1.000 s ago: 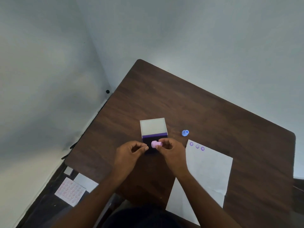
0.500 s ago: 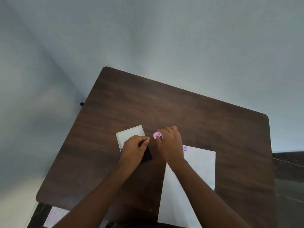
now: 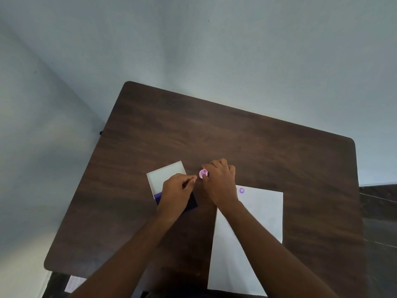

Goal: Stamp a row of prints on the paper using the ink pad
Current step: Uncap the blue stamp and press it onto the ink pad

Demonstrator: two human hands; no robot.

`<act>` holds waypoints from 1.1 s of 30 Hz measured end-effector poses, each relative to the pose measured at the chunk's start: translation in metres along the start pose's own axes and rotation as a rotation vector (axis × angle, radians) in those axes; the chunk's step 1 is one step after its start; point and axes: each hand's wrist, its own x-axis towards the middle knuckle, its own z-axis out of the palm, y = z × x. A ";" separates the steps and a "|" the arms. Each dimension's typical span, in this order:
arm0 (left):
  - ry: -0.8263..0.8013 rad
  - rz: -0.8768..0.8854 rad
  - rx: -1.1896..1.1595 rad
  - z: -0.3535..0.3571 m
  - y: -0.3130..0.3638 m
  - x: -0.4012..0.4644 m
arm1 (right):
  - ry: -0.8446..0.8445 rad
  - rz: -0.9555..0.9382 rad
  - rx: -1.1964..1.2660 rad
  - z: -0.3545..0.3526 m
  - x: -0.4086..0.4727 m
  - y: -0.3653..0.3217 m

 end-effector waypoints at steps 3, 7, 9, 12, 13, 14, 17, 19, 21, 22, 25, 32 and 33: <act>0.004 0.003 -0.009 -0.001 -0.002 -0.002 | -0.006 0.000 -0.027 0.004 -0.001 -0.002; 0.003 -0.025 -0.001 -0.001 -0.003 -0.002 | -0.037 -0.015 -0.063 0.007 -0.001 -0.003; 0.015 -0.015 -0.012 -0.001 -0.001 -0.003 | -0.056 -0.012 -0.062 0.006 -0.001 -0.003; 0.043 0.022 -0.024 -0.003 0.001 -0.003 | -0.070 -0.005 -0.021 0.003 -0.003 -0.002; 0.049 0.035 -0.029 -0.003 0.002 -0.004 | -0.068 0.006 0.009 0.001 -0.004 -0.001; 0.052 0.042 -0.036 -0.004 0.002 -0.004 | -0.061 0.022 0.048 -0.001 -0.005 0.000; 0.060 0.039 -0.060 -0.004 0.003 -0.005 | -0.046 0.092 0.139 -0.004 -0.009 0.006; 0.056 0.034 -0.060 -0.004 0.002 -0.006 | -0.067 0.145 0.148 -0.003 -0.010 0.011; 0.054 0.030 -0.057 -0.004 0.001 -0.007 | -0.090 0.176 0.146 -0.002 -0.009 0.016; 0.056 0.030 -0.054 -0.004 0.000 -0.008 | -0.110 0.188 0.132 -0.001 -0.008 0.018; 0.058 0.030 -0.053 -0.006 -0.002 -0.010 | -0.151 0.221 0.123 0.002 -0.007 0.020; 0.031 0.004 -0.057 -0.008 -0.003 -0.014 | -0.106 0.246 0.134 0.010 -0.007 0.017; 0.029 0.002 -0.057 -0.008 -0.003 -0.014 | -0.105 0.252 0.138 0.010 -0.007 0.016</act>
